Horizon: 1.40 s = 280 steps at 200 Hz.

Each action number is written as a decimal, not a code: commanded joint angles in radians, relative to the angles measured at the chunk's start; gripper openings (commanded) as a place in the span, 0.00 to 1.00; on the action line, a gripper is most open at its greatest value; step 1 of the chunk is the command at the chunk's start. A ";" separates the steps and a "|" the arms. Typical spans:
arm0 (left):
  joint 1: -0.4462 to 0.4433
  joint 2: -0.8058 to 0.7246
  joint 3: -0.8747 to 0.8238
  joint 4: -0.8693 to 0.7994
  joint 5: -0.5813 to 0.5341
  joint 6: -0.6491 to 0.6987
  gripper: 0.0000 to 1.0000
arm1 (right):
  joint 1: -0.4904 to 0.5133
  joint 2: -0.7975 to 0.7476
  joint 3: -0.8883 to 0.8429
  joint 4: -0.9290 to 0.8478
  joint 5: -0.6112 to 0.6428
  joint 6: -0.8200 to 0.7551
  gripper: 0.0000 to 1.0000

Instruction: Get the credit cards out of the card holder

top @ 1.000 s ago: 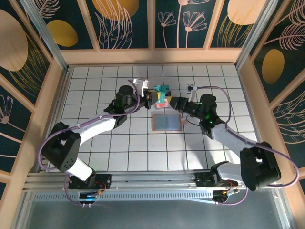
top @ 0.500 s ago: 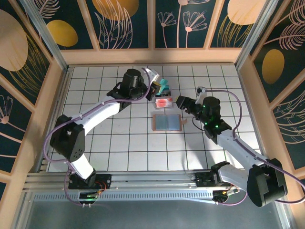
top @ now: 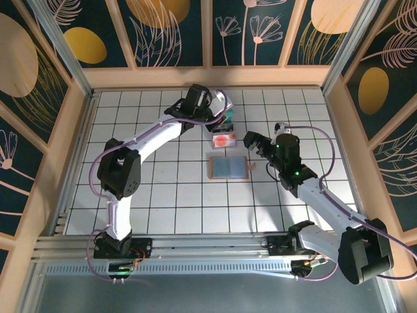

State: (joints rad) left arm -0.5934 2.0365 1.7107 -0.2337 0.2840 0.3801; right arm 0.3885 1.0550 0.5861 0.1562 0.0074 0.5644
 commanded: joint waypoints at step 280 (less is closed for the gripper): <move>0.015 0.407 0.553 -0.449 -0.091 0.470 0.00 | 0.002 -0.001 0.054 -0.113 0.155 0.054 0.99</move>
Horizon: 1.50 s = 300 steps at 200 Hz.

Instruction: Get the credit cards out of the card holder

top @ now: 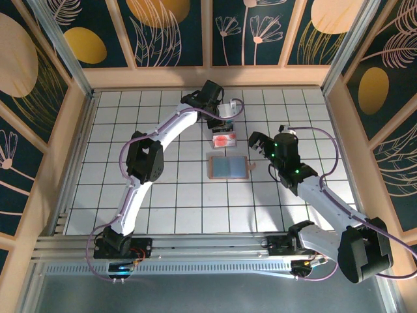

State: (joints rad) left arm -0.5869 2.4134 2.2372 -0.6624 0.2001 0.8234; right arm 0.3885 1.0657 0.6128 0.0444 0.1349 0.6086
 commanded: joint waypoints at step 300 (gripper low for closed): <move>0.007 0.066 0.094 0.078 -0.145 -0.087 0.15 | 0.002 0.015 0.021 0.040 -0.037 0.018 0.99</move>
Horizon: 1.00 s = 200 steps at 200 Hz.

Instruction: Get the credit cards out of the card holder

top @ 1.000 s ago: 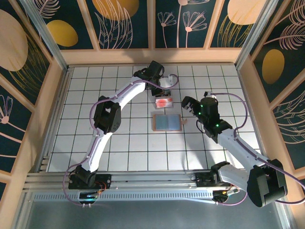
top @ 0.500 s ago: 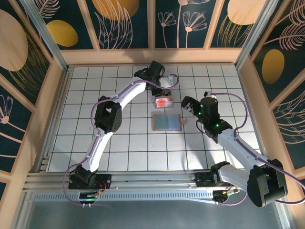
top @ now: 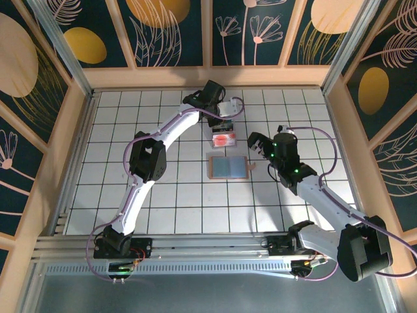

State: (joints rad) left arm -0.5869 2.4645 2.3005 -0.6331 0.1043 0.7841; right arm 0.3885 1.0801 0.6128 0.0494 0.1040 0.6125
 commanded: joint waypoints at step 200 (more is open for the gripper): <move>0.008 -0.374 -0.353 0.369 -0.243 -0.425 0.64 | 0.005 -0.030 -0.009 0.024 -0.019 0.016 0.96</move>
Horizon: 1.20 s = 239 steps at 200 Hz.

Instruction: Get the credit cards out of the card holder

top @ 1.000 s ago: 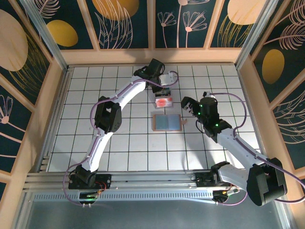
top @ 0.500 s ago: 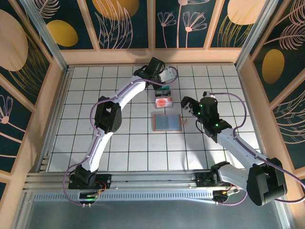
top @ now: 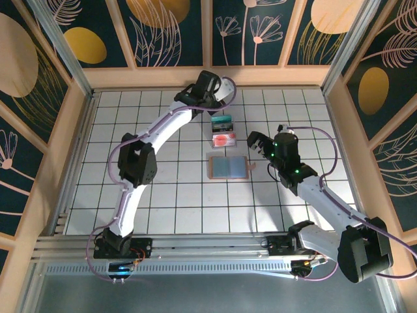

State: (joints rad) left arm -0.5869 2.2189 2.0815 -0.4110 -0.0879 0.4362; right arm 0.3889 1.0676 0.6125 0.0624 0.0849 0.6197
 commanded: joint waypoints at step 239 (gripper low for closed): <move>0.008 -0.953 -1.346 0.718 -0.456 -0.884 0.99 | 0.365 0.502 0.349 -0.334 0.100 -0.093 0.59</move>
State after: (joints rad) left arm -0.5869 1.3178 0.7929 0.2592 -0.4778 -0.2985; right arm 0.7155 1.5085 0.8982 -0.1658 0.1356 0.5560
